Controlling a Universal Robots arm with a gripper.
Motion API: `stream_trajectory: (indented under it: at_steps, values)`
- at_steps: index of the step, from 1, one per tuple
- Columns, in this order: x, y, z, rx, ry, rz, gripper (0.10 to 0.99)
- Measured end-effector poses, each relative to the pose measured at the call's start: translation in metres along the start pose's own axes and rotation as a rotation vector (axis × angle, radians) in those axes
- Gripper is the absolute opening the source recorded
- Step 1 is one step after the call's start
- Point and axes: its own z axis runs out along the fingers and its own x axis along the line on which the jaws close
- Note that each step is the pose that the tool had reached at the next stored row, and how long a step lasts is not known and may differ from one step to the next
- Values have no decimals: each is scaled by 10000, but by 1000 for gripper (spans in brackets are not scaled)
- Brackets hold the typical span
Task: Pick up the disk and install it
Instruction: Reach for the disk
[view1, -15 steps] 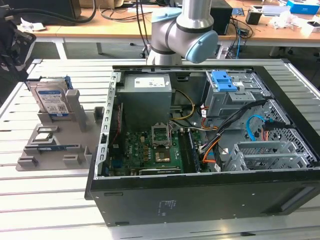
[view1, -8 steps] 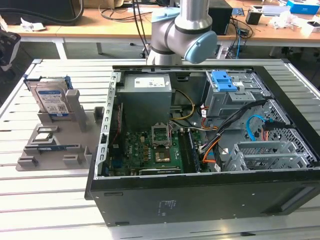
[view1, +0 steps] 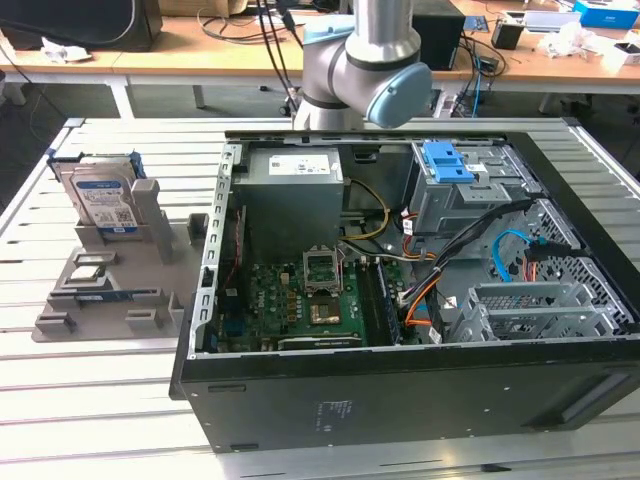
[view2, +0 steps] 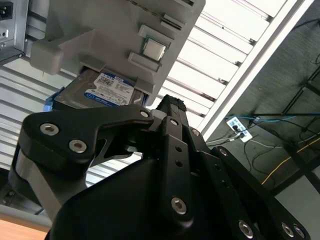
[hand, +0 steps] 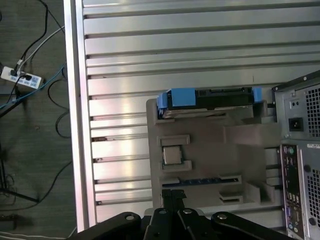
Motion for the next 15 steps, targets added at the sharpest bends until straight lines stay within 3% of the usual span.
stream_trajectory:
  at_steps: [7,15]
  values:
    - [220,-17,-7,0,-1,-2,106]
    - [544,-41,-16,-1,-6,-1,106]
